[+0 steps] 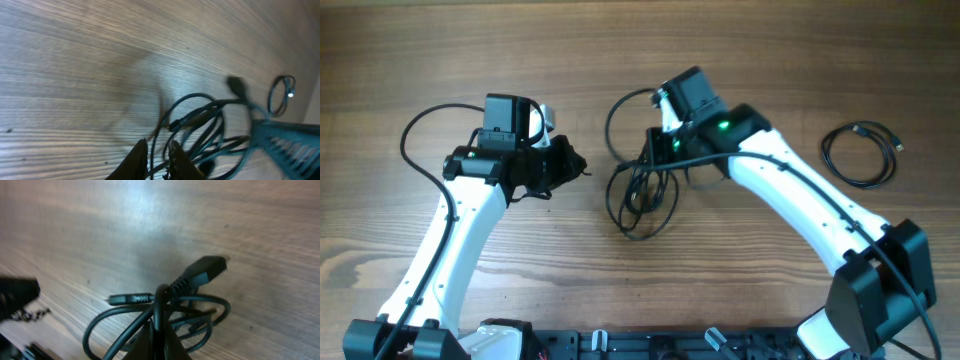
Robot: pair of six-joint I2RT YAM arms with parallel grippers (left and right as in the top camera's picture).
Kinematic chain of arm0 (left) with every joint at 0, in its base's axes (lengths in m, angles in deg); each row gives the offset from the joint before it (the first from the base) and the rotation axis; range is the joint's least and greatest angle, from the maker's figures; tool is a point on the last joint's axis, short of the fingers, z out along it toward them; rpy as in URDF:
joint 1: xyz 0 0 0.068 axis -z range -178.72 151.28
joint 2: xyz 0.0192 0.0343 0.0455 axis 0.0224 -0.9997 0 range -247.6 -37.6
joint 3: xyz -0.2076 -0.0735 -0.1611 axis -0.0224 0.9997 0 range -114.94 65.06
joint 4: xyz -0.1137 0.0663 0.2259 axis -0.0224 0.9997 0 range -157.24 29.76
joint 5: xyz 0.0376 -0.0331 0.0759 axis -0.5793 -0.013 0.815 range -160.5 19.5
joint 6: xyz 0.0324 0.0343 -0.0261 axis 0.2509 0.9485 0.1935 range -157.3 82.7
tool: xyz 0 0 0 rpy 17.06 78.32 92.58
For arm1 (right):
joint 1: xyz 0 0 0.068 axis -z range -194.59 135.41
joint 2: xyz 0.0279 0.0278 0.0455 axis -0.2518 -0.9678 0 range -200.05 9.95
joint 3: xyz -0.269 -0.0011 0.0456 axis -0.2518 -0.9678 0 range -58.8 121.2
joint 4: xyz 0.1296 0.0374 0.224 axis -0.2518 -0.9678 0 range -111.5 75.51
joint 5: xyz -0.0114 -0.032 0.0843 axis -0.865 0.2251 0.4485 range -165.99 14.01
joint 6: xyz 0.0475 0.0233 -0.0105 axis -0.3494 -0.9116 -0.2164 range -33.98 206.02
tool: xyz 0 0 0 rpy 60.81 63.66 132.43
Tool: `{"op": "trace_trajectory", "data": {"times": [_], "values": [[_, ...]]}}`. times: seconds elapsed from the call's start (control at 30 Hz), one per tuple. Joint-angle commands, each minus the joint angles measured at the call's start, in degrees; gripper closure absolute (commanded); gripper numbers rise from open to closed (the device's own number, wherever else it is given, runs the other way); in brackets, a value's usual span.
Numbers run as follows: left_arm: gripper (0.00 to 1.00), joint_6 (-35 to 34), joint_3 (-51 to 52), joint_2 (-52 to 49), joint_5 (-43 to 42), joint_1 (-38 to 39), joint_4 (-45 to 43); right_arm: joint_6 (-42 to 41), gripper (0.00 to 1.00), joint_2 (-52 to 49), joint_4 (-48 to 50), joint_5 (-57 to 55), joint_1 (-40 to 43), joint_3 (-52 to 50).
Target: Untangle cables
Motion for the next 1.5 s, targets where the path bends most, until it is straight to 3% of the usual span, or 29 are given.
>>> {"op": "trace_trajectory", "data": {"times": [0.0,0.33,0.47,0.57,0.83,0.9,0.93,0.97,1.07,1.2,1.3,1.37,1.47], "values": [[0.83,2.7,-0.3,0.0,-2.8,0.2,-0.4,4.8,0.96,-1.4,0.1,-4.5,-3.5,0.5],[0.74,3.1,-0.3,0.0,-3.5,0.9,1.1,1.3,0.96,-4.1,5.1,-7.6,-6.8,0.5],[0.67,6.2,-0.3,-0.1,-2.4,4.7,0.9,1.2,0.96,-4.1,6.2,-7.4,-6.8,0.5],[0.63,8.3,-0.3,-0.5,3.0,8.4,0.7,1.2,0.96,-4.1,6.3,-6.3,-6.8,0.5],[0.62,8.6,-0.3,-6.0,5.4,13.4,-2.7,1.2,0.96,-4.1,6.4,-6.3,-6.8,0.4],[0.71,8.6,-0.3,-8.4,6.3,13.3,-4.4,1.4,0.96,-4.1,5.9,-6.3,-6.7,0.4],[0.88,8.6,-0.3,-9.0,7.4,13.1,-5.0,1.3,0.96,-4.1,5.5,-6.0,-6.4,0.4],[0.94,8.6,-0.3,-9.0,8.0,12.7,-5.0,1.3,0.96,-4.1,5.3,-5.3,-5.9,0.4],[0.96,7.3,-0.3,-8.3,7.9,10.5,-4.6,1.3,0.96,-4.1,4.5,-1.4,-3.4,0.4],[0.96,7.4,-0.3,-5.6,1.7,6.7,-4.1,1.2,0.96,-4.1,2.0,-1.5,-0.3,0.4],[0.96,8.6,-0.3,-2.6,-8.3,3.5,-4.6,1.1,0.96,-4.1,1.2,-2.0,0.4,-0.2],[0.96,14.4,-0.3,0.0,-21.1,1.3,-4.5,-0.1,0.96,-4.1,1.9,-4.8,0.5,-1.4],[0.96,16.0,-0.3,2.3,-27.3,-1.1,-4.4,-0.8,0.96,-4.3,2.1,-9.4,0.5,-1.9]]}}
